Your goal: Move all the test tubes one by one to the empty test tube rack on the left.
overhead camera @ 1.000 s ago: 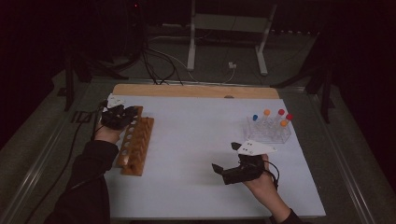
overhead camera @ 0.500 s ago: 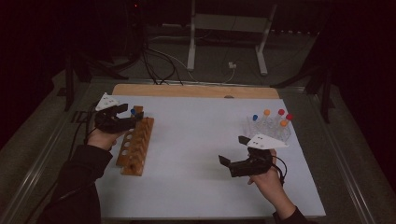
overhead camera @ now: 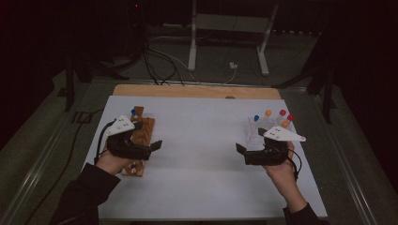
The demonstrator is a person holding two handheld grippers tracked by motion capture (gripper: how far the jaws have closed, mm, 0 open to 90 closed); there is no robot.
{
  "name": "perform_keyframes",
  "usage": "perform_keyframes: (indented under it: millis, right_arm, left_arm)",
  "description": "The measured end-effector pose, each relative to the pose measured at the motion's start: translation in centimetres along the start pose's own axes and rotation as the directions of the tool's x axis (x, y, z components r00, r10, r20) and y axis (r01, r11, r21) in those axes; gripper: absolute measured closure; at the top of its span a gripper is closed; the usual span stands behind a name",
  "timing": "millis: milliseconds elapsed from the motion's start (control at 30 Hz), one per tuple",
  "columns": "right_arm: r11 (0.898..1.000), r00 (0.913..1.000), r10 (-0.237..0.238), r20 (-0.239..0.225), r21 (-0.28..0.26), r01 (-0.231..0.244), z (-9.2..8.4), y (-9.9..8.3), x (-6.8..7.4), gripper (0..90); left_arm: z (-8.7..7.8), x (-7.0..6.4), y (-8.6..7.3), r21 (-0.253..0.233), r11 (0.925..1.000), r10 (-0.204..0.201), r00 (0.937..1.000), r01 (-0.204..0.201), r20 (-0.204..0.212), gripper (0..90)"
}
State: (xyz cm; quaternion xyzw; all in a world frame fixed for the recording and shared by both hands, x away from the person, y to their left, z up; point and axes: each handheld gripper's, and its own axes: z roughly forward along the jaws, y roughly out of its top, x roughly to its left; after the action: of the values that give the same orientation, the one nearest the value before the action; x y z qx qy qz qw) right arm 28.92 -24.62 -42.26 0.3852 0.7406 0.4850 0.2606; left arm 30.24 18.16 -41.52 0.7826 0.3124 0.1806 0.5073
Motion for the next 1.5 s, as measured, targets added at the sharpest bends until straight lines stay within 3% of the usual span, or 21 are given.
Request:
perform_keyframes:
  millis: [133, 300, 567, 933, 1067, 1500]
  right_arm:
    - [1.000, 0.9990, 0.007, 0.043, 0.000, -0.007, 0.1, -0.2, -1.1, 0.0]
    - [1.000, 0.9944, 0.021, 0.103, 0.021, -0.023, 0.8, -0.8, -2.2, 2.9]
    - [0.996, 0.9849, 0.035, 0.170, 0.080, -0.050, 2.7, -1.7, -4.1, 9.6]
    - [0.986, 0.9694, 0.090, 0.228, 0.114, -0.118, 5.0, -2.0, -6.4, 44.4]
    - [0.981, 0.9600, 0.102, 0.261, 0.134, -0.141, 5.6, -1.9, -7.0, 50.8]
    - [0.969, 0.9377, 0.127, 0.323, 0.160, -0.187, 7.8, -1.6, -8.2, 60.0]
  left_arm:
    - [0.4, -1.8, -0.9, 0.012, 0.9996, 0.026, 0.9985, -0.027, 0.048, 1.6]
    - [0.8, -3.2, -1.9, 0.008, 0.9995, 0.028, 0.9938, -0.029, 0.108, 1.6]
    - [1.3, -5.1, -3.2, 0.008, 0.9986, 0.050, 0.9871, -0.052, 0.152, 1.6]
    - [1.7, -5.4, -3.9, 0.023, 0.9979, 0.056, 0.9848, -0.060, 0.165, 1.6]
    - [1.9, -5.4, -4.0, 0.028, 0.9975, 0.059, 0.9827, -0.065, 0.176, 1.6]
    - [1.9, -5.4, -4.0, 0.029, 0.9975, 0.058, 0.9819, -0.064, 0.180, 1.6]
